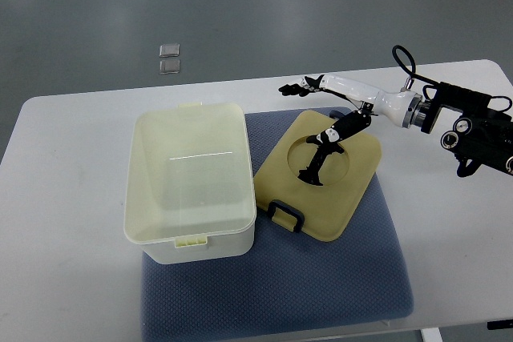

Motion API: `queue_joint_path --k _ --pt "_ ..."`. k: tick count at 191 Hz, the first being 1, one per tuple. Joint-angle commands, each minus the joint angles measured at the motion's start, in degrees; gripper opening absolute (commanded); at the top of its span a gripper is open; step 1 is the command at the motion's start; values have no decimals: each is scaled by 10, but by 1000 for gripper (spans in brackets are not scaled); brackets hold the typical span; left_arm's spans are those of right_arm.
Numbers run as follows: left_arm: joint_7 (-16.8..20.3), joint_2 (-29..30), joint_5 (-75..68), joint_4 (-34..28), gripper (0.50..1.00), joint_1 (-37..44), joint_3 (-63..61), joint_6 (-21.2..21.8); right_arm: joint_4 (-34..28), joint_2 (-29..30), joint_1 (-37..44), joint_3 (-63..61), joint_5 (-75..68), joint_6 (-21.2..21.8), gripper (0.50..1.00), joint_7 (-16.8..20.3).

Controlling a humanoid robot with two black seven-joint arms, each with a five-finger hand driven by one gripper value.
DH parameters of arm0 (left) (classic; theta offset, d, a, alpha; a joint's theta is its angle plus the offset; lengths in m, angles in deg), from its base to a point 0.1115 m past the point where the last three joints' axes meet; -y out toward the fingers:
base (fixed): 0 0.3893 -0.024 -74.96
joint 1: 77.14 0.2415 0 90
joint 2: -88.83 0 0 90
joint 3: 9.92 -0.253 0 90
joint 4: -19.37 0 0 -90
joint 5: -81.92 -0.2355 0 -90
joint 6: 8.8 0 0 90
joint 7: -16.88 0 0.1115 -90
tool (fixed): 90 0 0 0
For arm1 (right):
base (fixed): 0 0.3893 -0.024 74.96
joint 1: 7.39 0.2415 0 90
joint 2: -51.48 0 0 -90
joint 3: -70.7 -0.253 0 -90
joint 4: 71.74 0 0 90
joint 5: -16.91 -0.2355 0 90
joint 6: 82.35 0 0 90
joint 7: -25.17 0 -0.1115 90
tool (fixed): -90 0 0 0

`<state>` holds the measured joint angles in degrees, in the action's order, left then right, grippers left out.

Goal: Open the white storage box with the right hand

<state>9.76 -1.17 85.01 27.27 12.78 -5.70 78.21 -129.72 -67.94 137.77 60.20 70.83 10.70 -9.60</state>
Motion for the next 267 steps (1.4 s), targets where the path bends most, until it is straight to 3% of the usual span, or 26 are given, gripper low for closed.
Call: queue_joint_path --k 1,75,90,103,137,182,230,267 --pt "0 0 0 0 1000 0 0 0 11 6 -6 -16 -94 1 889 2" --pt "0 0 0 0 1000 0 0 0 127 63 -59 -114 -363 14 889 15" --pt "0 0 0 -1 1000 0 0 0 144 75 -63 -125 -395 14 891 31" --pt "0 0 0 0 1000 0 0 0 162 88 -67 -137 -430 14 923 59" --pt "0 0 0 0 1000 0 0 0 179 102 -76 -156 -531 21 928 107" --pt "0 0 0 0 1000 0 0 0 184 132 -89 -178 -609 17 928 101" --pt "0 0 0 0 1000 0 0 0 197 149 -110 -230 -601 16 928 95" --pt "0 0 0 0 1000 0 0 0 197 149 -110 -230 -599 13 928 62"
